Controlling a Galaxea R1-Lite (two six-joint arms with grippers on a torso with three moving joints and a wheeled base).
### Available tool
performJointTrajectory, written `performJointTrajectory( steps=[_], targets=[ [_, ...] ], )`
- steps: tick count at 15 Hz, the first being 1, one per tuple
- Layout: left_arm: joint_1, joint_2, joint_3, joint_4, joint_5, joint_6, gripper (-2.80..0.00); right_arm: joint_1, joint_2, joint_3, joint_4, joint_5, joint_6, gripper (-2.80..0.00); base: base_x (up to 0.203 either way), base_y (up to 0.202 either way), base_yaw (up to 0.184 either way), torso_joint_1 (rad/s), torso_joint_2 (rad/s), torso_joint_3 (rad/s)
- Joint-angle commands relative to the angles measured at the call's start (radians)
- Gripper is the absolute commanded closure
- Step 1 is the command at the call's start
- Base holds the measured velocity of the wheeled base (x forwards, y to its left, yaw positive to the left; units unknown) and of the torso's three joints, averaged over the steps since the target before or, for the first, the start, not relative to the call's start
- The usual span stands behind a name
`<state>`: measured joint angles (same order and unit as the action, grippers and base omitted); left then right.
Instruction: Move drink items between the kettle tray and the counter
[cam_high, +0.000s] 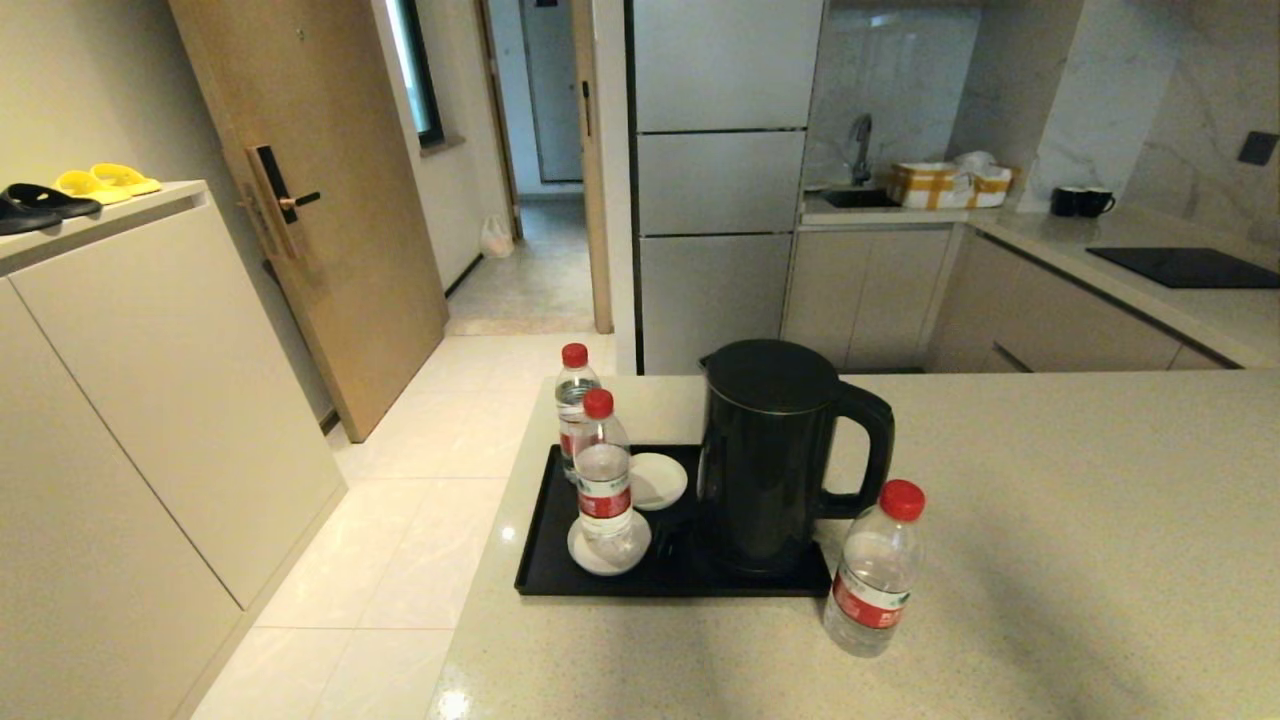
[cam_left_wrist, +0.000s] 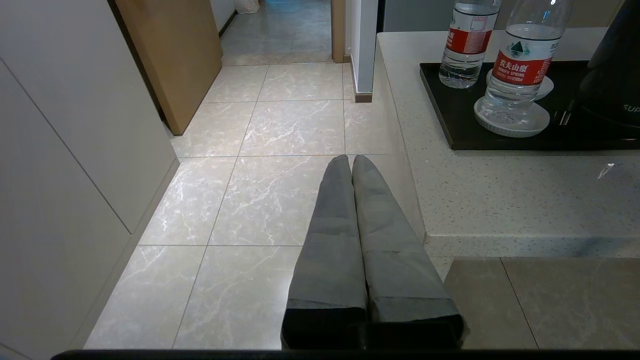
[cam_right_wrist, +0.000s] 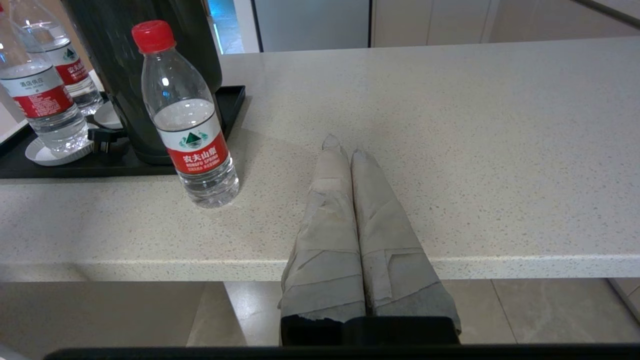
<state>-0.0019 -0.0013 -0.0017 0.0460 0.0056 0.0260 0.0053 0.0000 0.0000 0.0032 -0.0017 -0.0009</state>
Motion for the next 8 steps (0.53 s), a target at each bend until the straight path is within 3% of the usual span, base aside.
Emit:
performJointTrajectory(
  steps=[1,8],
  targets=[
    [0.000,0.001,0.000,0.000,0.001,0.000,0.00,0.001,0.000,0.000,0.000,0.000,-0.001,0.00,0.000,0.000,0.000,0.000,0.00,0.000],
    [0.000,0.000,0.000,0.000,0.001,0.000,0.00,0.001,0.000,0.000,0.000,0.000,-0.001,0.00,0.000,0.000,0.000,0.000,0.00,0.000]
  ],
)
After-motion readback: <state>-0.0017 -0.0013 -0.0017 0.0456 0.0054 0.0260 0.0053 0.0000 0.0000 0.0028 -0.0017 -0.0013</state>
